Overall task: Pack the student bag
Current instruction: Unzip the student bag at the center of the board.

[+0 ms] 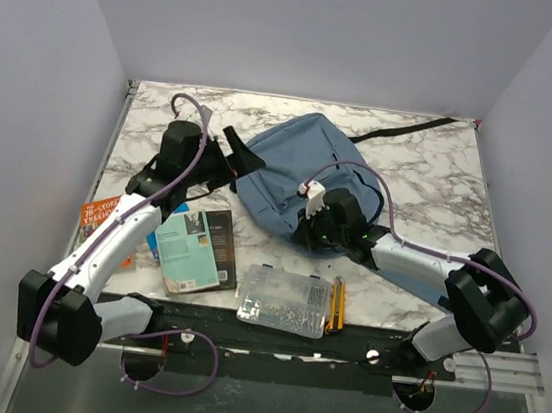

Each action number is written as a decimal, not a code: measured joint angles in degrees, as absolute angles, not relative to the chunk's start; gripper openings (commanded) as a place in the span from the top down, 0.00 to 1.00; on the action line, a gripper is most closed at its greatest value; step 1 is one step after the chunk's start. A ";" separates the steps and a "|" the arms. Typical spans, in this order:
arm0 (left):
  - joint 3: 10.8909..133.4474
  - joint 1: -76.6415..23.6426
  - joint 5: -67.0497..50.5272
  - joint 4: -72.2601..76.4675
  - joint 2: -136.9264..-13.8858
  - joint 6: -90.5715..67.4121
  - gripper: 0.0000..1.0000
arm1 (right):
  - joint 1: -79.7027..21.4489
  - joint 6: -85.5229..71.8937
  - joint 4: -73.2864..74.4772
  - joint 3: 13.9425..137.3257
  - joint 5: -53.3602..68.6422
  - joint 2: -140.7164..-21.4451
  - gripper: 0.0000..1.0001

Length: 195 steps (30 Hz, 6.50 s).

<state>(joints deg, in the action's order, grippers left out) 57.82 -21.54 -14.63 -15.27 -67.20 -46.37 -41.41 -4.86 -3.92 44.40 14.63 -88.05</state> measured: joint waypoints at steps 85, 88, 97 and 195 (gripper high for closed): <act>50.19 -18.41 -44.82 42.39 -98.63 -69.23 1.00 | -37.04 -25.50 1.06 60.58 14.74 -82.72 0.76; 50.19 -18.41 -44.82 42.50 -98.63 -69.45 1.00 | -37.06 -25.50 1.13 60.29 14.70 -82.37 0.75; 50.19 -18.39 -44.84 42.74 -98.94 -69.84 1.00 | -37.08 -25.50 1.65 58.57 14.22 -81.52 1.00; 53.69 -46.70 1.89 -0.10 -80.25 10.85 1.00 | -10.46 -52.18 11.49 43.00 2.48 -63.20 1.00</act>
